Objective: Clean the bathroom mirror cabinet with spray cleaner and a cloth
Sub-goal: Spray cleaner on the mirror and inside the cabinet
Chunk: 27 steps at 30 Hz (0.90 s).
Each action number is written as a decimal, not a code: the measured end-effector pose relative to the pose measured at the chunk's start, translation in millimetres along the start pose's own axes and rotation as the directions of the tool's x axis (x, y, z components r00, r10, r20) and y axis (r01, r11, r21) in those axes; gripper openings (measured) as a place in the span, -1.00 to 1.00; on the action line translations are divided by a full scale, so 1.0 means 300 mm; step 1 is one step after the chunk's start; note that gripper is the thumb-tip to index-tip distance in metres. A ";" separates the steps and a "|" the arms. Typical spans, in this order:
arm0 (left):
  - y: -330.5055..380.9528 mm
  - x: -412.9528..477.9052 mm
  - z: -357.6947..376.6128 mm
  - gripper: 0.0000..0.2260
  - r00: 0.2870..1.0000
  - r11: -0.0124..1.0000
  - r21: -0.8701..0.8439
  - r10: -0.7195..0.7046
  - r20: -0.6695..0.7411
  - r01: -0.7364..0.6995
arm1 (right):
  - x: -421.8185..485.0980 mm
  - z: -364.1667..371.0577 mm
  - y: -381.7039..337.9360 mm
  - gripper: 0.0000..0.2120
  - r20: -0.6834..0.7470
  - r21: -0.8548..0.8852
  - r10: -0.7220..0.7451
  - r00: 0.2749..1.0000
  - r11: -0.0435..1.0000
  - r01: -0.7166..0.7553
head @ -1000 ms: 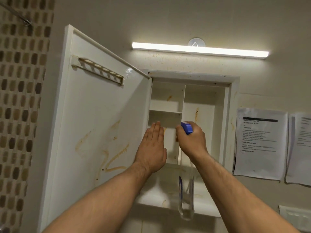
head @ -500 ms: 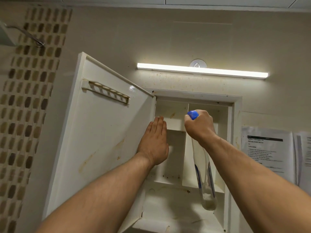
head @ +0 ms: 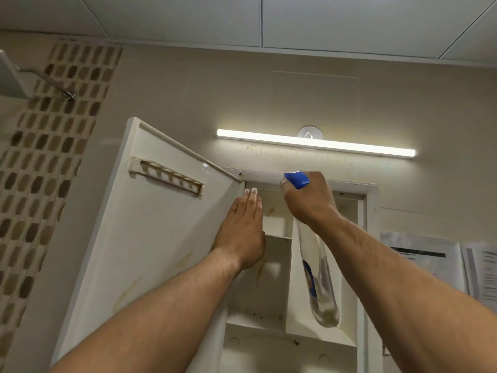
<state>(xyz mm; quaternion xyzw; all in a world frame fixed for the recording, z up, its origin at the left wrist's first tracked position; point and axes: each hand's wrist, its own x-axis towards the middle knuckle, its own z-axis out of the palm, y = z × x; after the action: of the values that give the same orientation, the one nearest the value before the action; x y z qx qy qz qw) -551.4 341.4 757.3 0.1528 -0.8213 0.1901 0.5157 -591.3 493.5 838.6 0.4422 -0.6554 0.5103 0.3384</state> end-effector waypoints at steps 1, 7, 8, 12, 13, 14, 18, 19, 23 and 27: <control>0.000 -0.003 0.000 -0.32 1.000 1.000 0.005 0.004 0.003 -0.004 | 0.001 -0.006 0.005 -0.85 0.006 -0.004 0.016 1.000 1.000 -0.016; 0.019 -0.004 0.017 -0.34 0.998 0.998 0.014 0.066 -0.020 -0.065 | 0.008 -0.158 0.079 -0.84 -0.164 -0.085 0.159 0.974 0.981 -0.175; 0.030 -0.005 0.023 -0.35 0.996 0.997 0.014 0.081 -0.030 -0.080 | 0.001 -0.195 0.097 -0.82 -0.206 -0.095 0.185 0.961 0.973 -0.208; 0.085 -0.019 0.046 -0.35 0.996 0.993 -0.078 0.087 -0.026 -0.089 | -0.048 -0.305 0.158 -0.76 -0.290 -0.161 0.185 0.939 0.958 -0.239; 0.100 -0.026 0.052 -0.35 0.996 0.990 -0.111 0.079 -0.032 -0.082 | -0.064 -0.316 0.169 -0.76 -0.285 -0.177 0.164 0.944 0.959 -0.220; 0.122 -0.039 0.063 -0.35 0.997 0.986 -0.145 0.073 -0.030 -0.077 | -0.089 -0.324 0.180 -0.76 -0.268 -0.191 0.152 0.951 0.959 -0.207; 0.181 -0.176 0.119 -0.34 0.997 0.981 -0.191 0.046 0.067 -0.032 | -0.225 -0.262 0.219 -0.85 -0.108 -0.143 0.218 0.970 0.962 -0.232; 0.191 -0.227 0.140 -0.34 0.994 0.981 -0.193 0.035 0.104 -0.015 | -0.269 -0.234 0.232 -0.85 -0.063 -0.109 0.253 0.966 0.960 -0.258; 0.207 -0.453 0.222 -0.33 0.969 0.983 -0.182 0.028 0.246 0.018 | -0.487 -0.096 0.277 -0.94 0.067 0.085 0.430 0.900 0.897 -0.435; 0.211 -0.627 0.277 -0.33 0.930 0.986 -0.161 0.020 0.366 0.043 | -0.690 0.047 0.318 -0.88 0.110 0.175 0.467 0.877 0.860 -0.480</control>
<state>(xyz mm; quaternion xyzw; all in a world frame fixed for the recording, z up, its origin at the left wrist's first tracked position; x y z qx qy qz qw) -566.0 368.3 544.5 0.1467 -0.9151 0.0860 0.3657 -600.8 536.7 614.7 0.3149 -0.7005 0.6258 0.1362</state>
